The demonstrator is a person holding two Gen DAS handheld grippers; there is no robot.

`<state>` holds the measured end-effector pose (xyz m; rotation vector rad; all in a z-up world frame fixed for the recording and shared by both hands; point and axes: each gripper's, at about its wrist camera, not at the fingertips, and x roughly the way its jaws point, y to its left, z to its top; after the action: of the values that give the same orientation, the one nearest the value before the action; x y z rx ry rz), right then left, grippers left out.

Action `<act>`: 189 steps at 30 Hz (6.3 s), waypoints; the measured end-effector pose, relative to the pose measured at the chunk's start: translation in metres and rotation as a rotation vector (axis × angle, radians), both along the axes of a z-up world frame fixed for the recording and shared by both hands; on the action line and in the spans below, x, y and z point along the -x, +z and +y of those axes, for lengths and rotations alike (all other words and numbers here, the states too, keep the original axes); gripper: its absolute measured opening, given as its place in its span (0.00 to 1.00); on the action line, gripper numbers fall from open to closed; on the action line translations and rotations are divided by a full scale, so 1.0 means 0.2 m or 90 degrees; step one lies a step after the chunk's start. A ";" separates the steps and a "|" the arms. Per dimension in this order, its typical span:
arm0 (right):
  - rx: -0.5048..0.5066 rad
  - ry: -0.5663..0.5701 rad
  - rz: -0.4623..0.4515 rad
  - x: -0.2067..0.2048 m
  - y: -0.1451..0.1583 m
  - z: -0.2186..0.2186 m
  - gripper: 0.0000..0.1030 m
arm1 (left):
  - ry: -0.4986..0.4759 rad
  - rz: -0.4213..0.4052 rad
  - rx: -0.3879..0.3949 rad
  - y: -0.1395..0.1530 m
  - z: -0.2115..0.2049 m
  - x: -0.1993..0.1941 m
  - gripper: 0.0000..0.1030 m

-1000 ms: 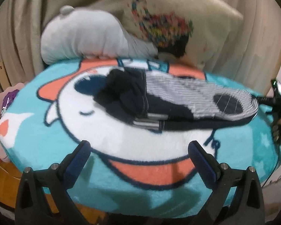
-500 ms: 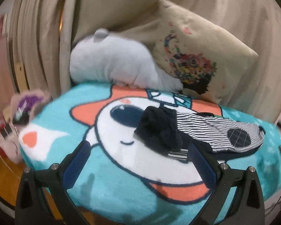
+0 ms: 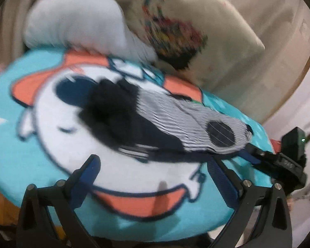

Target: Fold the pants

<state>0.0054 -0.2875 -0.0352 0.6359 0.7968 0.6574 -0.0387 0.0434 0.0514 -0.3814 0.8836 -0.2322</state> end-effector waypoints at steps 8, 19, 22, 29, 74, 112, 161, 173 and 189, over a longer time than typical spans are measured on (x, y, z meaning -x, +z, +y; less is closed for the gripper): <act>-0.164 0.094 0.082 -0.08 -0.05 0.08 0.48 | -0.039 0.076 0.132 -0.08 -0.01 -0.15 0.87; -0.078 0.038 0.173 -0.18 -0.07 0.22 0.49 | -0.030 0.107 0.187 -0.12 0.01 -0.22 0.87; -0.059 0.027 0.187 -0.17 -0.06 0.25 0.53 | -0.017 0.101 0.191 -0.10 0.04 -0.20 0.87; -0.024 -0.005 0.196 -0.24 -0.03 0.32 0.55 | -0.021 0.108 0.219 -0.10 0.07 -0.19 0.87; -0.183 0.021 0.170 -0.21 -0.10 0.21 0.69 | -0.011 0.192 0.257 -0.27 -0.03 -0.48 0.34; 0.154 -0.193 0.073 -1.03 0.09 -0.11 0.47 | 0.026 0.090 0.122 -0.04 -0.01 -1.02 0.30; -0.022 -0.227 0.046 0.15 0.03 -0.62 0.16 | 0.041 0.121 0.085 -0.11 0.28 -0.14 0.26; 0.053 -0.318 0.087 0.32 -0.06 -0.81 0.41 | 0.033 0.069 -0.018 -0.08 0.31 0.01 0.39; 0.212 -0.210 0.065 -0.52 0.13 -0.64 0.63 | 0.025 0.009 -0.108 0.10 0.18 -0.29 0.66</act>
<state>0.1102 -0.4150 -0.0096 0.4828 0.8497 0.1857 0.0189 0.0797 0.0716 -0.2428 0.9022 -0.1179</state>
